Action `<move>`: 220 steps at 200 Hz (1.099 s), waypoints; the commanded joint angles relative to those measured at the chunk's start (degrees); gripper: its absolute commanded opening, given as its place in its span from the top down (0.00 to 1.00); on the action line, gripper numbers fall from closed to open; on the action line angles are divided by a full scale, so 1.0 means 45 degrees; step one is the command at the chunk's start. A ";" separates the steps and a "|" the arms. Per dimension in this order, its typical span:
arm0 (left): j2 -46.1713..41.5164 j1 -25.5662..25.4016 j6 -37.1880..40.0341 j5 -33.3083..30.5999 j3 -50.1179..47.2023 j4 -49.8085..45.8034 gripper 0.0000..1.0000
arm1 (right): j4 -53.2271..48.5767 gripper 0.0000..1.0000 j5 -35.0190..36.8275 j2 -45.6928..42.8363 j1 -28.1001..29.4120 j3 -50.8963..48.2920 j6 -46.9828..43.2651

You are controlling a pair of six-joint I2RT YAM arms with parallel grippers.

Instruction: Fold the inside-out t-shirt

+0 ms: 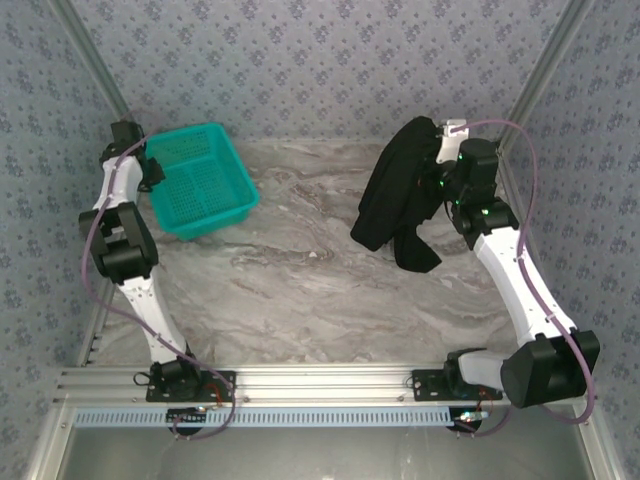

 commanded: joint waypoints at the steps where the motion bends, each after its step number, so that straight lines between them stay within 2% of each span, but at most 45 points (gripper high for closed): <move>1: 0.1003 0.0638 0.0671 -0.1067 0.1422 -0.0860 0.67 | 0.0442 1.00 0.0132 -0.0164 0.0051 0.0298 -0.0280; 16: 0.1386 0.0651 0.0470 -0.1290 0.2517 -0.1428 0.55 | 0.0421 1.00 0.0056 -0.0105 0.0048 0.0317 -0.0265; 34: 0.1139 0.0567 -0.0273 -0.0687 0.3443 -0.2276 0.45 | 0.0315 1.00 -0.0005 -0.0131 0.0104 0.0316 -0.0224; 56: -0.0833 -0.0251 -0.0642 -0.0522 0.2050 -0.1784 0.40 | 0.0303 1.00 0.0118 -0.0241 0.0221 0.0153 -0.0185; 79: -0.3608 -0.1887 -0.1017 0.0199 -0.1376 0.0332 0.36 | 0.0304 1.00 0.0282 -0.0280 0.0345 -0.0205 -0.0074; 98: -0.4719 -0.3713 -0.1193 0.0509 -0.3152 0.1384 0.35 | 0.0339 1.00 0.0352 -0.0176 0.0403 -0.0434 0.0001; 131: -0.3650 -0.6879 -0.0902 0.0634 -0.3249 0.1579 0.35 | 0.0033 1.00 0.0463 0.0001 0.0379 -0.0320 0.0123; 150: -0.2256 -0.7992 -0.0743 0.0757 -0.2409 0.1219 0.36 | -0.0489 1.00 0.0262 0.0230 0.0399 -0.0093 0.0242; 172: -0.0595 -0.8314 -0.0759 0.0763 -0.1165 0.0201 0.37 | -0.1149 1.00 -0.0105 0.0545 0.0610 0.0891 0.0207; 184: -0.0150 -0.8210 -0.0758 0.0010 -0.0824 -0.0348 0.37 | -0.1597 1.00 -0.0039 0.0655 0.0761 0.1338 -0.0007; 220: -0.1159 -0.7017 -0.0963 -0.0748 -0.2645 -0.0056 0.37 | -0.2840 1.00 0.0092 0.0971 0.0872 0.2353 -0.0246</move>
